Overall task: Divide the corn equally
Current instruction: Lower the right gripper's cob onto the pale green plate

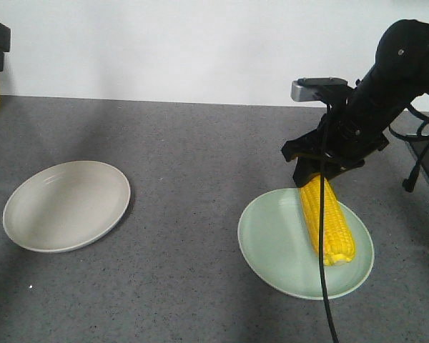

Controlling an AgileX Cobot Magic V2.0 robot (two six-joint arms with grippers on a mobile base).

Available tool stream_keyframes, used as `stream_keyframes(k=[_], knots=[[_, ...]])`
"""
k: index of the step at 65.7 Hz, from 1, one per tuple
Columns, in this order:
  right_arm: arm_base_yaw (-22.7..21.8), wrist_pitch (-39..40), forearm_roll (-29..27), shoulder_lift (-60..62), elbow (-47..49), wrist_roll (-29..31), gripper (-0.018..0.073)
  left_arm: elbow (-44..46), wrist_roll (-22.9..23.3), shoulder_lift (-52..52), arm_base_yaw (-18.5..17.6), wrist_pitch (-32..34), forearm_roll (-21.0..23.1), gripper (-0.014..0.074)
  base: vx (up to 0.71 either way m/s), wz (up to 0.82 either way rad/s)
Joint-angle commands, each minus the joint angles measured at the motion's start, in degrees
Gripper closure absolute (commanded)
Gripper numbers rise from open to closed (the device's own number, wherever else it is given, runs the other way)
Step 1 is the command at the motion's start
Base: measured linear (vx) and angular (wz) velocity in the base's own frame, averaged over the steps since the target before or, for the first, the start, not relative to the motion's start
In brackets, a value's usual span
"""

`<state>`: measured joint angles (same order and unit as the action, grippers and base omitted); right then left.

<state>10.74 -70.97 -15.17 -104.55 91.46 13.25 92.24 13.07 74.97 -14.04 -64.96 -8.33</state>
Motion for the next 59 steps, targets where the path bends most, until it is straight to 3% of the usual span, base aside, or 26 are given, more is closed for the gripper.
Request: stream_keyframes(k=[1, 30, 59], knots=[[0.0, -2.8, -0.7, 2.5, -1.5, 0.4, 0.0440, 1.9, 0.4, -1.5, 0.0, 4.0, -0.4, 0.0593, 0.00, 0.00], [0.0, 1.1, -0.8, 2.7, -4.3, 0.3, 0.0401, 1.9, 0.4, -1.5, 0.0, 4.2, -0.4, 0.0593, 0.00, 0.00], [0.0, 1.2, -0.6, 2.7, -4.3, 0.5, 0.0133, 1.9, 0.4, -1.5, 0.0, 4.2, -0.4, 0.0593, 0.00, 0.00]])
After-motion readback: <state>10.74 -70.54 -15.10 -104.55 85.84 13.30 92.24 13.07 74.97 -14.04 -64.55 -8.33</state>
